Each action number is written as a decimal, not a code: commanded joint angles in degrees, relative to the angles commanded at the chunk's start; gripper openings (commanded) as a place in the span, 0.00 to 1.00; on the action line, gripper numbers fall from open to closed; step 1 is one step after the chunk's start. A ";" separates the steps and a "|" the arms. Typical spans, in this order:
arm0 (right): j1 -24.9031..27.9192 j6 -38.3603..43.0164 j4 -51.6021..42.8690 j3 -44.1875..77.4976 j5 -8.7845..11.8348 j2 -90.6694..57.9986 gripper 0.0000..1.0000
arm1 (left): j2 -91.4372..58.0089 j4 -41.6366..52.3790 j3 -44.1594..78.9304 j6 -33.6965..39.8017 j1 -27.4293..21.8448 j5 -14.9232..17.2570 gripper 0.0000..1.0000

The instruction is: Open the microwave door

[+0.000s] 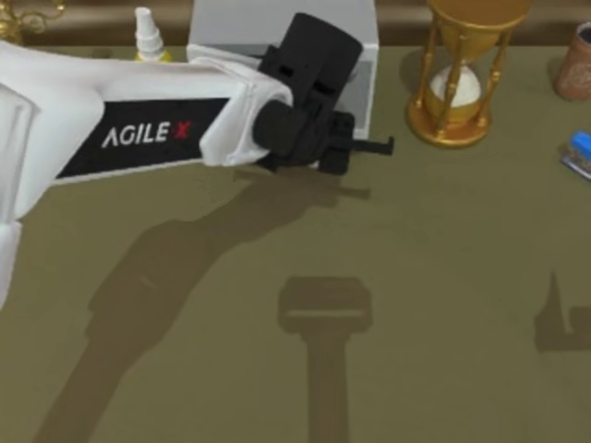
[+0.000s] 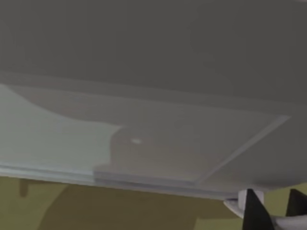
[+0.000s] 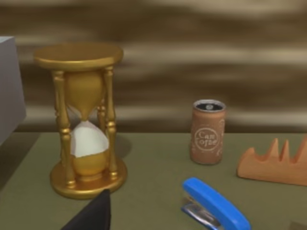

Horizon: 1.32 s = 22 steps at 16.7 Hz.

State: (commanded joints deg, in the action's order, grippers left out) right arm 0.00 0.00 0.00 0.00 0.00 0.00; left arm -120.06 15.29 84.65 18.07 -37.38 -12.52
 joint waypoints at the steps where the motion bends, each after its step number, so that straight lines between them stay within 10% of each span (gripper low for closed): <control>1: 0.00 0.00 0.00 0.00 0.00 0.00 1.00 | 0.11 -0.10 -0.21 -0.21 0.06 0.08 0.00; 22: 0.00 0.00 0.00 0.00 0.00 0.00 1.00 | 2.57 -2.15 -4.13 -3.80 1.28 2.40 0.00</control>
State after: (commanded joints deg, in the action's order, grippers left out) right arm 0.00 0.00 0.00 0.00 0.00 0.00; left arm -117.49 13.15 80.52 14.26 -36.10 -10.12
